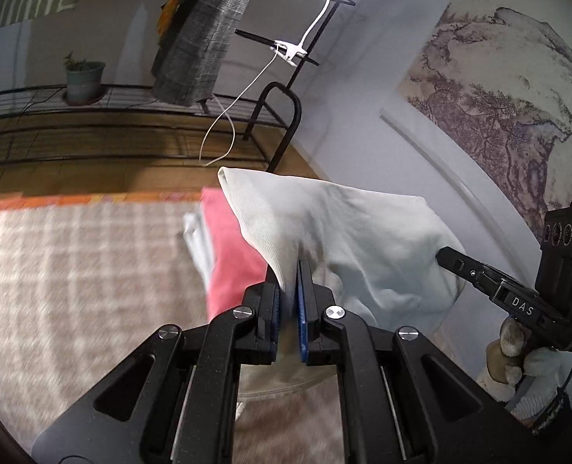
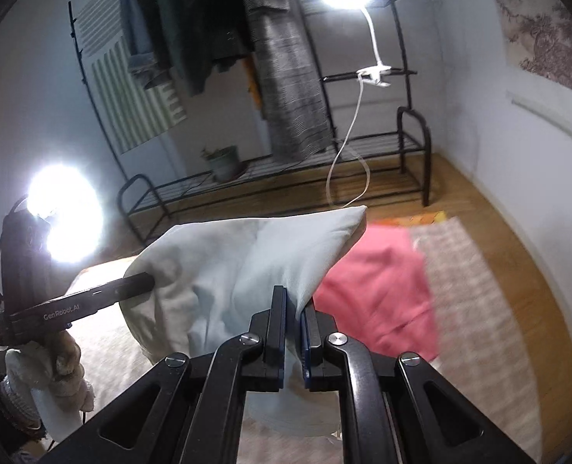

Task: Fold small clothes
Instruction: 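Carry the camisole with the left gripper onto the folded clothes stack, then open the left gripper and release the camisole on top of the stack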

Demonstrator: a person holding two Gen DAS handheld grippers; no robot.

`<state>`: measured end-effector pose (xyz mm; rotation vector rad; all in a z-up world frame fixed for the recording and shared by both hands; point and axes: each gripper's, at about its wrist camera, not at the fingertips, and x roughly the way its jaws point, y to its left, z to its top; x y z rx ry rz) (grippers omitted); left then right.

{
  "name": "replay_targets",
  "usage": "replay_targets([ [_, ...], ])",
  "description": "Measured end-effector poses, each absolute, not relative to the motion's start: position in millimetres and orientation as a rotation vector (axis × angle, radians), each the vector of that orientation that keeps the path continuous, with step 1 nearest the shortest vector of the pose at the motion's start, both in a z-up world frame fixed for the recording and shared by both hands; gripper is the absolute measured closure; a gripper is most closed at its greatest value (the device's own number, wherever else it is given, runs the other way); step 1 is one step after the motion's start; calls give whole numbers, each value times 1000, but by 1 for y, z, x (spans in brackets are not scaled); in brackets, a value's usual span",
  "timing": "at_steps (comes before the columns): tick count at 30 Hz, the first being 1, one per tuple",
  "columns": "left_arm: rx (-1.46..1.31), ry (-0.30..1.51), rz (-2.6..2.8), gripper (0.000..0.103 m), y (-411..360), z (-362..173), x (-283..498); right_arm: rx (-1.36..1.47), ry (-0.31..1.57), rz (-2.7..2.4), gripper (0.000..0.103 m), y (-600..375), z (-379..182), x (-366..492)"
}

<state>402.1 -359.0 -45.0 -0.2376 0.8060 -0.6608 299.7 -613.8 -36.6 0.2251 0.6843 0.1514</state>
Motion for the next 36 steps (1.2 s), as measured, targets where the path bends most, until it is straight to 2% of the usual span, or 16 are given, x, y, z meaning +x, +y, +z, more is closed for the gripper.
replay_targets([
  [7,-215,801,-632,98,-399,-58,427,191,669,90,99,-652,-39,344],
  [15,-123,817,-534,97,-423,-80,436,150,736,30,99,-670,-68,377],
  [16,-118,822,-527,95,-424,-80,436,138,749,0,96,-671,-72,380],
  [17,-121,831,-531,83,-423,-80,435,133,759,-12,95,-671,-74,380],
  [18,-122,836,-532,70,-422,-79,435,128,767,-25,87,-672,-75,381],
  [19,-120,826,-533,68,-421,-77,432,127,774,-39,74,-674,-76,381],
  [27,-85,801,-547,68,-414,-58,405,155,749,-54,73,-678,-64,362],
  [36,-65,705,-563,68,-389,-3,351,150,700,-51,73,-658,-26,324],
])
